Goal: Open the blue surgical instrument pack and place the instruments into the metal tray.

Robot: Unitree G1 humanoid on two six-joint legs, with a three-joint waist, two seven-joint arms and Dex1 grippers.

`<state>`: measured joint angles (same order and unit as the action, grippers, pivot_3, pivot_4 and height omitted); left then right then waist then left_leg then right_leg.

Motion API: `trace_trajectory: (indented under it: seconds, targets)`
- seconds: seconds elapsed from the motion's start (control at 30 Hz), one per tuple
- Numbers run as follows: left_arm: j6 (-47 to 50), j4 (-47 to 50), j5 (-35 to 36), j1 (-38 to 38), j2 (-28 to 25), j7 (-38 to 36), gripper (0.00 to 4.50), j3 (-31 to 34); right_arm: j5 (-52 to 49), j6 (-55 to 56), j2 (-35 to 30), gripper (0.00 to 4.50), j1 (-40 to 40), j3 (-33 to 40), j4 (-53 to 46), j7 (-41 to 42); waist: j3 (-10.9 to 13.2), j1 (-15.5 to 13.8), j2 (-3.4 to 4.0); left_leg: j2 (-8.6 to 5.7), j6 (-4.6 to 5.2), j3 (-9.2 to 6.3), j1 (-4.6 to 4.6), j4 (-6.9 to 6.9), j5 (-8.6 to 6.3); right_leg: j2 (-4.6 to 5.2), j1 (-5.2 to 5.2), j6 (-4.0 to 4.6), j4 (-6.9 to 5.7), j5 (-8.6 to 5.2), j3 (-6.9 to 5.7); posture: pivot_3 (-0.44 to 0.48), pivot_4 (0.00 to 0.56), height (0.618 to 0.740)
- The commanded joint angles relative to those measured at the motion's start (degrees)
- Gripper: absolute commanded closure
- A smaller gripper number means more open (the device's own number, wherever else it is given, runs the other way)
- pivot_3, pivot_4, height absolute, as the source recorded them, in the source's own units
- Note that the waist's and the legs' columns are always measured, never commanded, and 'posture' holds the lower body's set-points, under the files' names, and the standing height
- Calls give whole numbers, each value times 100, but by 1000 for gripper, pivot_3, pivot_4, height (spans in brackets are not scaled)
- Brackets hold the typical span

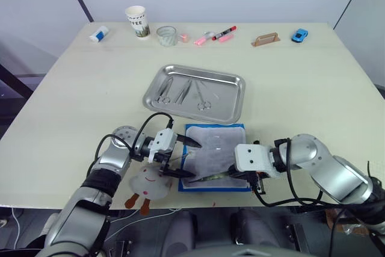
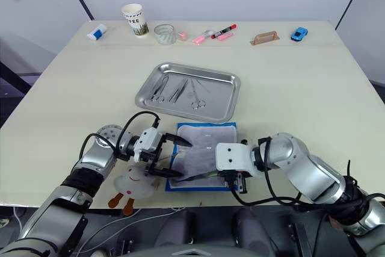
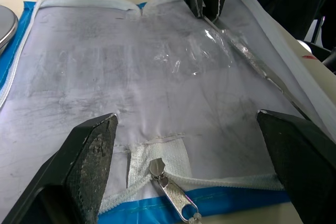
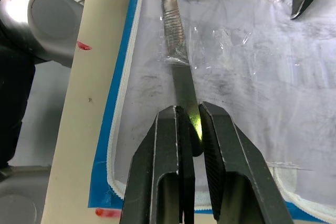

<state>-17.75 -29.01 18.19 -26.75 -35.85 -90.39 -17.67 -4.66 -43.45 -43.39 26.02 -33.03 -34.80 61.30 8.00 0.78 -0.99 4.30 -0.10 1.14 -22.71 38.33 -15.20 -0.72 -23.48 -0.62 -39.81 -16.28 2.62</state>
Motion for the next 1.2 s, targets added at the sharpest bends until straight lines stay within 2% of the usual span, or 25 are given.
trace_trajectory:
  seconds: [0.03,0.7,1.2]
  targets:
    - [119,-144,-267,156,-52,-211,0,-175,-69,-15,-55,4497,151,175,-385,5,0,0,0,0,0,0,-1,0,0,0,0,0,1,0,0,0,150,728]
    - [151,-161,-259,79,-54,-211,0,-222,-17,306,-538,4497,84,417,-524,-54,2,-1,1,-1,0,1,-3,0,0,3,-1,-1,2,0,0,0,150,728]
    - [136,-127,-272,111,-22,-211,0,-225,-115,564,-1087,4497,-151,914,-538,51,5,-5,3,-2,0,2,-3,0,0,5,-1,-1,2,0,-1,0,150,728]
